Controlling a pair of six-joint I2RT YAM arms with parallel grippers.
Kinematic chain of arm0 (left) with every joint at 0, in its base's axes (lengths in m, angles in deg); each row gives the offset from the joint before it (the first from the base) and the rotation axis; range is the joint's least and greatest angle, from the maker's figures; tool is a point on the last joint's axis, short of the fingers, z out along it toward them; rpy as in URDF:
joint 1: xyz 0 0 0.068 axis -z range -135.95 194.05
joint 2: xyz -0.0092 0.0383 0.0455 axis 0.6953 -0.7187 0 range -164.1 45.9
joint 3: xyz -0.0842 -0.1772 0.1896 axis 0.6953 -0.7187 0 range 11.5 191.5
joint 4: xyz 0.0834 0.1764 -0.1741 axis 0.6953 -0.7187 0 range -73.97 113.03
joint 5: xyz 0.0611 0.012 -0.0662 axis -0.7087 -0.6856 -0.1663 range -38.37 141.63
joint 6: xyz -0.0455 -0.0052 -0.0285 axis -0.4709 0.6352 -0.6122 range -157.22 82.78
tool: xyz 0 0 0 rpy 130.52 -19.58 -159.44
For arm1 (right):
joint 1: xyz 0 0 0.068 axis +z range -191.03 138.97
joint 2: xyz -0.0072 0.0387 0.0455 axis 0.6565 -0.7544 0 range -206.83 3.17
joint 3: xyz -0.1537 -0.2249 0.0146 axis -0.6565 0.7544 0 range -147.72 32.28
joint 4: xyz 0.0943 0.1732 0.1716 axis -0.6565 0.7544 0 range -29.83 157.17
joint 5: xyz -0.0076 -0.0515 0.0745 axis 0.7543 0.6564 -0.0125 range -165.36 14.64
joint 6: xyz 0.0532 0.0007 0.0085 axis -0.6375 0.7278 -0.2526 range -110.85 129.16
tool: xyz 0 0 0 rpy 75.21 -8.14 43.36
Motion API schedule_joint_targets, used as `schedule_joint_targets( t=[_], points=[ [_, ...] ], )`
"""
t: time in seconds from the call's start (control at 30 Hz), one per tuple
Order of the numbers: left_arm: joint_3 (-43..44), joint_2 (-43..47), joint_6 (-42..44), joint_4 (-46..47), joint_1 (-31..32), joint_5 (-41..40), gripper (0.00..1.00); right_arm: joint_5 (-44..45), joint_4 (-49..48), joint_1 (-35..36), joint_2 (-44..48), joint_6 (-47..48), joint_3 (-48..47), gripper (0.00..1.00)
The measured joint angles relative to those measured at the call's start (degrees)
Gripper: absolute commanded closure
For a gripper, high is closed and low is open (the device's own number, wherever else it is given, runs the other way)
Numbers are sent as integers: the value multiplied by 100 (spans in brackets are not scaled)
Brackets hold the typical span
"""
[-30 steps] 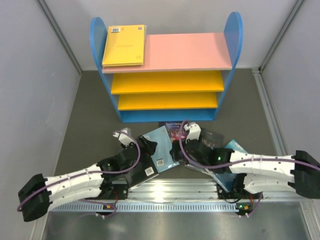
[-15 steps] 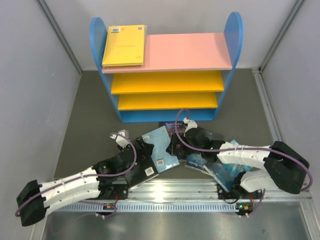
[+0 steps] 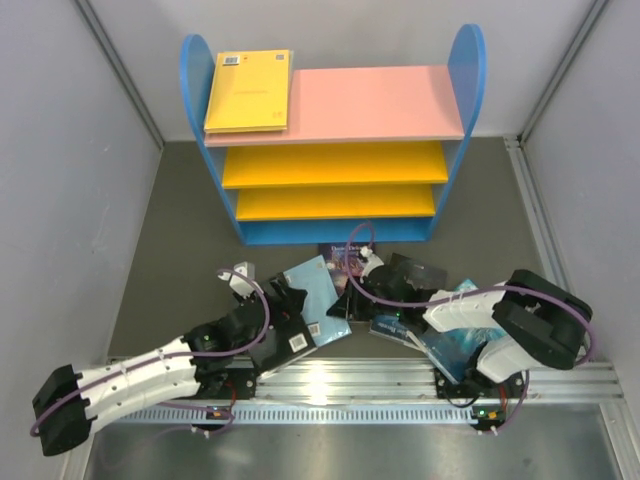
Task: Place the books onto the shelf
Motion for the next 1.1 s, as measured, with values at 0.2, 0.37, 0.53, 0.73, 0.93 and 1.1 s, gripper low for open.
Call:
schedule_joint_targets(
  t=[0.2, 0.37, 0.53, 0.73, 0.93, 1.1],
  points=[
    [-4, 138, 72, 57, -7, -24, 6, -199, -457, 173, -22, -522, 59, 100],
    [7, 299, 254, 28, -7, 103, 7, 103, 293, 282, 656, -424, 37, 100],
    [531, 313, 407, -691, -7, 179, 7, 1034, 2439, 304, 2170, 155, -297, 100],
    [1235, 446, 640, -966, -7, 125, 6, 2020, 4693, 275, 3530, 640, -1443, 100],
    [914, 466, 621, -876, -7, 129, 7, 2238, 6041, 278, 3834, 981, -3220, 100],
    [350, 297, 566, -682, -7, 168, 7, 1871, 6437, 278, 3532, 1300, -4988, 100]
  ],
)
